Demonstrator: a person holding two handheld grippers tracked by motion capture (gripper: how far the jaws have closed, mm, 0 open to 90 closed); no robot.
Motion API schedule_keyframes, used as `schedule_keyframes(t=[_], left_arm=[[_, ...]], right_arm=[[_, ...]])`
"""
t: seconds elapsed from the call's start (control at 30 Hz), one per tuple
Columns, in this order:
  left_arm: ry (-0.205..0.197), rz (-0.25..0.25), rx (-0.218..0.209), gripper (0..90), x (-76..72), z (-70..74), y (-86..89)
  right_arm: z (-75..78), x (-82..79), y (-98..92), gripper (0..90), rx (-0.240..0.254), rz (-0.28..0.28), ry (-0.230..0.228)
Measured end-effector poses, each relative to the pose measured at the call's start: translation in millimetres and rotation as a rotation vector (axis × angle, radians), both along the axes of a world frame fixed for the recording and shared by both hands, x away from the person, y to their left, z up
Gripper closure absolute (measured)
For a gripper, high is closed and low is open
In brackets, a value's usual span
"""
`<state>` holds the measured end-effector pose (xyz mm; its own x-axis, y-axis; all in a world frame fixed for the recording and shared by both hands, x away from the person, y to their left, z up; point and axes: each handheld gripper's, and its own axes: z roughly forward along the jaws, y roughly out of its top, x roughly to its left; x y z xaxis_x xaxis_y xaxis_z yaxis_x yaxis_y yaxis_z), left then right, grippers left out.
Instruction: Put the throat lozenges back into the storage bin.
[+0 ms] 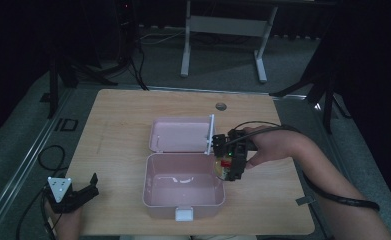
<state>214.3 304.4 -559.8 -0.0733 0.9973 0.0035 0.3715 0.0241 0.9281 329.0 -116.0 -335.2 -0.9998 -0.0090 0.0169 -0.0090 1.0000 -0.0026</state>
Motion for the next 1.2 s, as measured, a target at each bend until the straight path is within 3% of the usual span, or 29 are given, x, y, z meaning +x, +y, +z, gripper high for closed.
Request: schedule_keyframes(t=[0.23,0.43,0.9,1.2], left_arm=[[-0.004,-0.001,-0.002,0.5,-0.3,-0.1,0.3],[-0.005,-0.002,-0.004,0.5,-0.4,-0.1,0.4],[-0.008,-0.001,-0.008,0.5,-0.6,-0.2,0.6],[0.003,0.003,-0.003,0.5,0.6,0.0,0.0]], right_arm=[[-3.4,-8.6,31.5,20.8,0.003,0.052,0.011],[-21.0,-7.9,46.2,20.8,0.006,0.075,0.024],[-89.9,2.0,49.1,20.7,-0.023,0.084,0.1],[-111.4,3.0,46.6,20.7,-0.005,0.072,0.118]])
